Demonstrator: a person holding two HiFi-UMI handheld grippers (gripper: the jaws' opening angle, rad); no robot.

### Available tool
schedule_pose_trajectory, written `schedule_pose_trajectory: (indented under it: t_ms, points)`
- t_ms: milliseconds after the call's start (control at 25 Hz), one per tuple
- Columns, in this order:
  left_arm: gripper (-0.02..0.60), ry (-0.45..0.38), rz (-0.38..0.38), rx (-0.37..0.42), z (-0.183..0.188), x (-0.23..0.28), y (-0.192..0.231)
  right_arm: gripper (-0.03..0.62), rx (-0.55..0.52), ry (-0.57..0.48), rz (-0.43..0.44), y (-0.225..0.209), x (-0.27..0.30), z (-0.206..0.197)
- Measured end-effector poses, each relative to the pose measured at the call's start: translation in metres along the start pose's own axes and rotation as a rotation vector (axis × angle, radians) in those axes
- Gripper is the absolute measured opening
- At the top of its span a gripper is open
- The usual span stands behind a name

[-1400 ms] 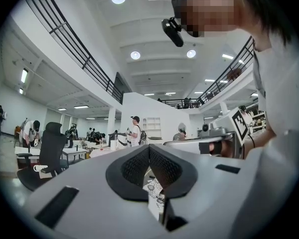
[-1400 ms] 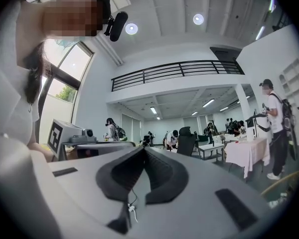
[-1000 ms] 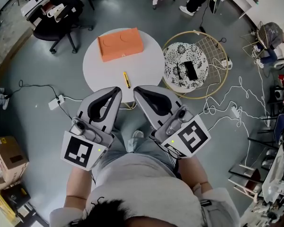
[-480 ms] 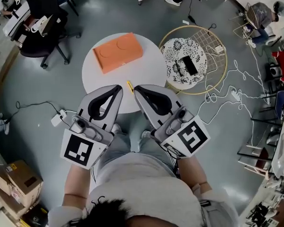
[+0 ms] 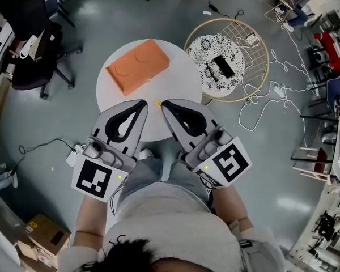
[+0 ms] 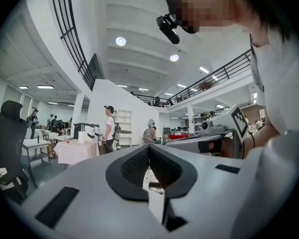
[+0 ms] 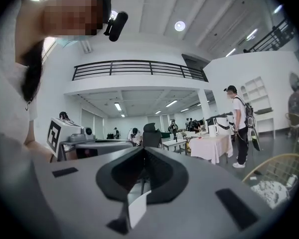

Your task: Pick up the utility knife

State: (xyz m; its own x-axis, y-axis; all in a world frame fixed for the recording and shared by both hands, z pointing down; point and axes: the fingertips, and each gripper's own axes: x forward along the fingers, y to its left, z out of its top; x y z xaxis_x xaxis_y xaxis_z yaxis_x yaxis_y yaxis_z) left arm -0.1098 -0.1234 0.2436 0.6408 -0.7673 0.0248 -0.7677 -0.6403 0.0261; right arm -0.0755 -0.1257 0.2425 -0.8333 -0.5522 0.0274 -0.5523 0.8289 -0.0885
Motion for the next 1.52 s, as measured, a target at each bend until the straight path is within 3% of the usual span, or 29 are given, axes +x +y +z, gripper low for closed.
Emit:
schedule_pose_trajectory:
  t_ms: [320, 600, 1000, 1520]
  points:
    - [0.011, 0.007, -0.071, -0.031, -0.016, 0.006, 0.013, 0.009, 0.008, 0.061, -0.084, -0.008, 0.009, -0.022]
    - [0.011, 0.016, -0.081, -0.054, -0.025, 0.019, 0.016, 0.011, -0.001, 0.130, -0.135, -0.031, 0.012, -0.048]
    - [0.011, 0.059, -0.071, -0.045, -0.054, 0.038, 0.029, 0.032, 0.060, 0.312, -0.138, -0.068, 0.027, -0.131]
    - [0.011, 0.128, -0.065, -0.113, -0.107, 0.048, 0.031, 0.038, 0.157, 0.502, -0.131, -0.076, 0.026, -0.241]
